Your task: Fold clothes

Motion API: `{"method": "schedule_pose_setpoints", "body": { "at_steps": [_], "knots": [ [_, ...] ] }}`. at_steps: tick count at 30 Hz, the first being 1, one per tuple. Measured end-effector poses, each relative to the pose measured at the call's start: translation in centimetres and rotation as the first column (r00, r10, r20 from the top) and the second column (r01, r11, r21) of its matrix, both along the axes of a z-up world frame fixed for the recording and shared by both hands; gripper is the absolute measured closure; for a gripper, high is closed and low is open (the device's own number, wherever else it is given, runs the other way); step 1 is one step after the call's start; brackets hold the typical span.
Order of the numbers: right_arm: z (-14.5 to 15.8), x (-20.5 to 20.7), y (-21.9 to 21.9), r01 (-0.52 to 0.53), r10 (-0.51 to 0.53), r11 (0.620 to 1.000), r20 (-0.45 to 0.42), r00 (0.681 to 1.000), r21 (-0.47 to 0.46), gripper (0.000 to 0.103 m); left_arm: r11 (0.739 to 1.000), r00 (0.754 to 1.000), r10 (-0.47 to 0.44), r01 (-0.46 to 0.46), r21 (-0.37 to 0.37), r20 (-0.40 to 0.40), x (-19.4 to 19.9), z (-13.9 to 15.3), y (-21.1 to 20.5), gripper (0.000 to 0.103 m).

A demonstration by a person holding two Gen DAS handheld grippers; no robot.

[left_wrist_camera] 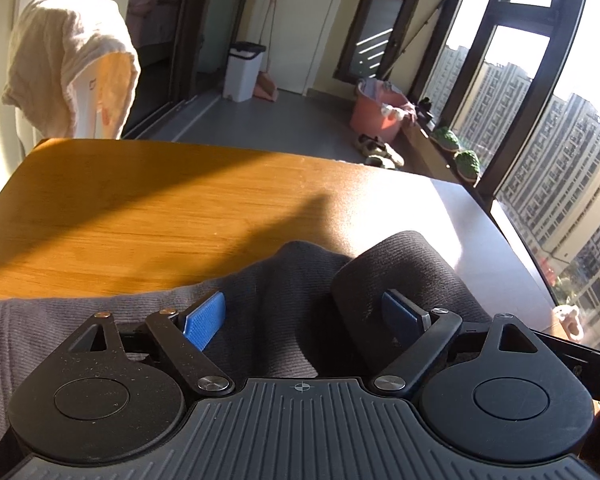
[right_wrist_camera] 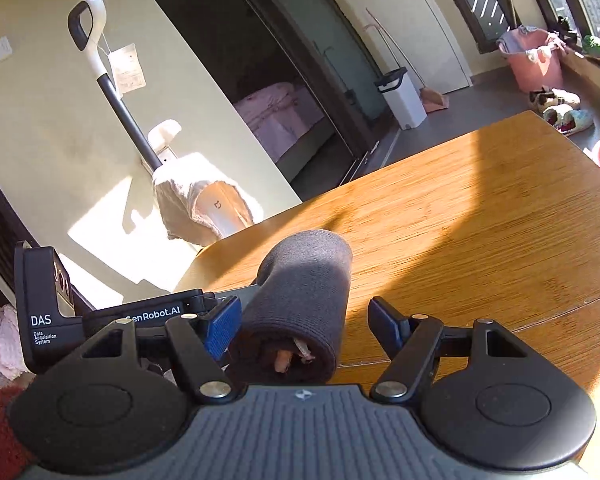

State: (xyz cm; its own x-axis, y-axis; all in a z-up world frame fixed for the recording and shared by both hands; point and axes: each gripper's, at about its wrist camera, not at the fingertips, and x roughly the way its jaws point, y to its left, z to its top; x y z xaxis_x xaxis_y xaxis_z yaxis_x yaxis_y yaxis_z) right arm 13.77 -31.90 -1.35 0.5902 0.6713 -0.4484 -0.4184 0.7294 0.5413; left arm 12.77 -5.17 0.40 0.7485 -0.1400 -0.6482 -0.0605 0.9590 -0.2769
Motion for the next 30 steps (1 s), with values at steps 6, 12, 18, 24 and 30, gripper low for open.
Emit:
{"method": "schedule_pose_setpoints", "body": {
  "at_steps": [6, 12, 18, 24, 30],
  "knots": [
    [-0.3, 0.4, 1.8, -0.042, 0.042, 0.999, 0.011, 0.999, -0.006, 0.061, 1.0, 1.0, 0.007, -0.007, -0.023, 0.0, 0.1, 0.0, 0.4, 0.013],
    [2.4, -1.8, 1.8, 0.016, 0.034, 0.97, 0.204, 0.978, -0.241, 0.064, 0.99, 0.999, -0.033, 0.033, -0.137, 0.006, 0.8, 0.3, -0.2, 0.015],
    [1.8, -4.9, 6.3, 0.089, 0.181, 0.814, 0.397, 0.9, -0.574, 0.062, 0.984, 0.997, -0.029, 0.042, -0.173, 0.073, 0.6, 2.8, -0.6, 0.015],
    [1.0, -7.2, 9.3, 0.123, 0.308, 0.72, 0.475, 0.824, -0.683, 0.056, 0.996, 0.996, -0.048, 0.054, -0.071, 0.078, 0.5, 3.3, -2.0, 0.012],
    [3.7, -4.3, 4.1, -0.073, 0.195, 0.927, 0.308, 0.931, -0.367, 0.045, 0.999, 0.999, -0.011, 0.009, 0.044, 0.046, 0.4, 1.5, -1.8, 0.009]
  ]
}}
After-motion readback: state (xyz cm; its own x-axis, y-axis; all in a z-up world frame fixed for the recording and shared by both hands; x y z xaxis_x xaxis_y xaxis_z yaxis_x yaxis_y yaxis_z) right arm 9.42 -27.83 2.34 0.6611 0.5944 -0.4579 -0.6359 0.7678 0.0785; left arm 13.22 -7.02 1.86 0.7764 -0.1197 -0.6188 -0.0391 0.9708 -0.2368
